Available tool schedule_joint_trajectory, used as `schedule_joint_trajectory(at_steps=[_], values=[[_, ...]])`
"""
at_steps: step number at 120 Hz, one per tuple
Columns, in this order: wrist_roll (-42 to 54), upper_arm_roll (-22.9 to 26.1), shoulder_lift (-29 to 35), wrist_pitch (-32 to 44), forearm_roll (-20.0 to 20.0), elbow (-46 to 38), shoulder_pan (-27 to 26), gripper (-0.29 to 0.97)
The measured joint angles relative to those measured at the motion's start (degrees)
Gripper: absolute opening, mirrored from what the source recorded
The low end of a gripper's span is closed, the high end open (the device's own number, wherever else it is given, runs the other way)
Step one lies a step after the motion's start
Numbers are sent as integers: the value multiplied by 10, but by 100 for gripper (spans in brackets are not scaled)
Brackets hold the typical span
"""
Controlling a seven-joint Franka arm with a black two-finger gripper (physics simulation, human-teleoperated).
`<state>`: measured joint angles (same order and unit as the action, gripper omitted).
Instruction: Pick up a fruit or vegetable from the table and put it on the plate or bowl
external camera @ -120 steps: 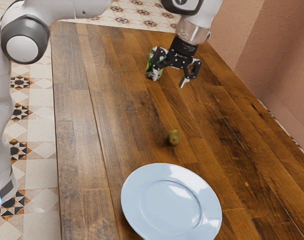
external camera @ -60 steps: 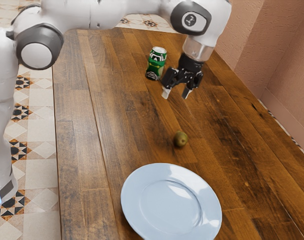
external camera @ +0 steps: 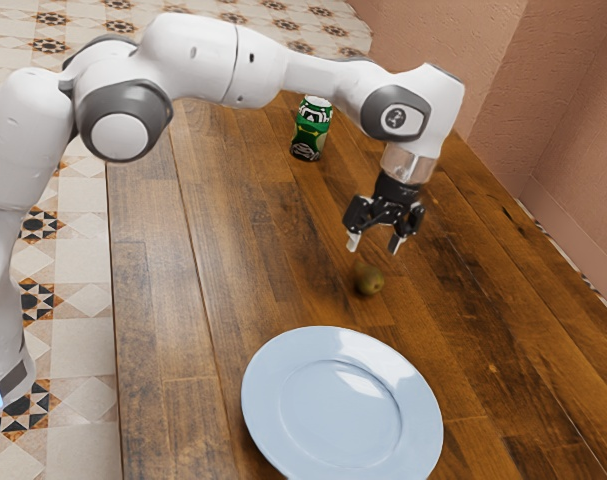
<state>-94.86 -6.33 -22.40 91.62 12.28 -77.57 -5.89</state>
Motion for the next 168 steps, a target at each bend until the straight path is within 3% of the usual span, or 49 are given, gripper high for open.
schedule_joint_trajectory(at_steps=[73,97,143,168], values=[[115,1,-60,80,47,-15,14,68],[135,1,-39,110,57,-62,17,68],[160,1,-53,139,70,-67,18,66],[169,0,-48,145,78,-74,18,38]])
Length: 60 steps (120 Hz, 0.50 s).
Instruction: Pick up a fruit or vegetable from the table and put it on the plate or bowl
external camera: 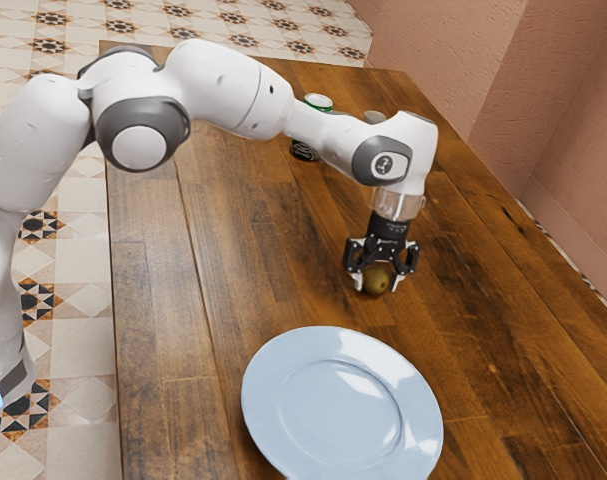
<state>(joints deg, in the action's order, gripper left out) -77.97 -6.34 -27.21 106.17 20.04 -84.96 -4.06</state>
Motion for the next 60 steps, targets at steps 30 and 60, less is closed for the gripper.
schedule_joint_trajectory(at_steps=[30,60], values=[[0,-5,53,-1,-6,-6,-20,26],[-60,29,226,-3,-77,-112,-143,27]])
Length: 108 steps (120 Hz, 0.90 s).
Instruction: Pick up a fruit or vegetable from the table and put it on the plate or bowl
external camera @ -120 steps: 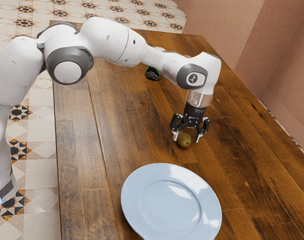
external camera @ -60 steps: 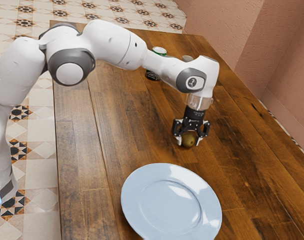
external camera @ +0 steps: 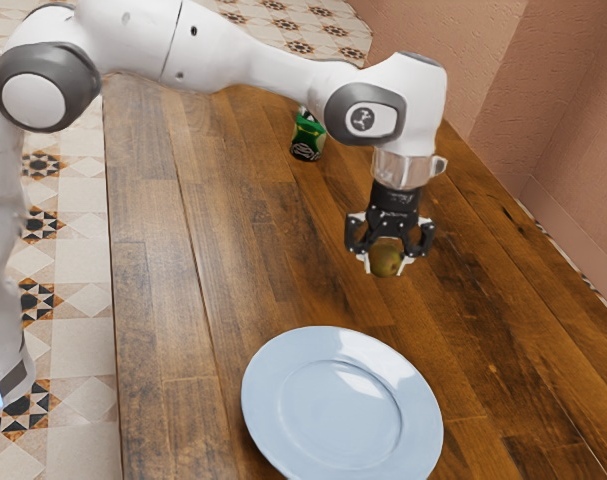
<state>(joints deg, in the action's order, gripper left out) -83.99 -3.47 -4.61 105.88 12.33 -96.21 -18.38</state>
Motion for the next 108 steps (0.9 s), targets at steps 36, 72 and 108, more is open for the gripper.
schedule_joint_trajectory(at_steps=[36,72,108], values=[[-99,73,8,6,-22,-26,-51,26],[-180,123,9,24,-24,-27,-53,48],[-279,-123,88,-133,-75,124,-93,66]])
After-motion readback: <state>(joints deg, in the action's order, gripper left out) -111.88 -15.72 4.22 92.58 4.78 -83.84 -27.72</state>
